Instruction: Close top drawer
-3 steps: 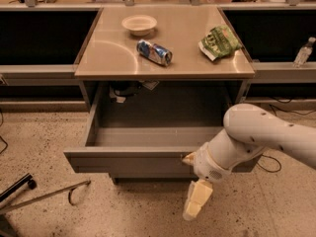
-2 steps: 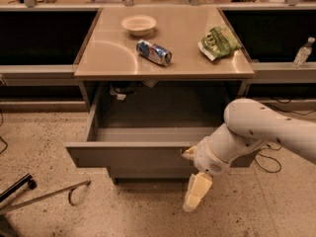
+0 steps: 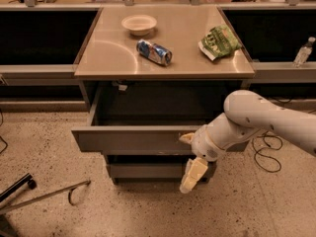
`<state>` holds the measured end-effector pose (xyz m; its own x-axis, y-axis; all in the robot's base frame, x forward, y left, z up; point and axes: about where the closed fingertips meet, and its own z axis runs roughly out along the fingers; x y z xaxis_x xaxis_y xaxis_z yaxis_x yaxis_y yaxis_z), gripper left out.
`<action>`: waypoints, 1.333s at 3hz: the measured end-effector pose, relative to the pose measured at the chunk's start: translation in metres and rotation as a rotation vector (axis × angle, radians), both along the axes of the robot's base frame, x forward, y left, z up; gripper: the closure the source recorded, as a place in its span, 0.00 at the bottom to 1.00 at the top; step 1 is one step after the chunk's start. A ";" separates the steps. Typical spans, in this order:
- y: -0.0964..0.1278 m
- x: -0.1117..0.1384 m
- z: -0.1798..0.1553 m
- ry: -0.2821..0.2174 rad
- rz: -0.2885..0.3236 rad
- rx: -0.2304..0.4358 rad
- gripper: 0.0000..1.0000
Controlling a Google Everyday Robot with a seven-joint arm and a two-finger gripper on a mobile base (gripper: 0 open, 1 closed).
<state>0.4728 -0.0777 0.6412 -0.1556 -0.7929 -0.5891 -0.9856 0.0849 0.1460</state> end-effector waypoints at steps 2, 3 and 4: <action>-0.003 0.048 0.012 -0.092 -0.020 -0.050 0.00; -0.003 0.100 0.023 -0.160 -0.045 -0.036 0.00; -0.003 0.100 0.023 -0.160 -0.046 -0.035 0.00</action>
Offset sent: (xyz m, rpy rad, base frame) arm 0.0990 -0.0094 0.0308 -0.0919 -0.1838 -0.0441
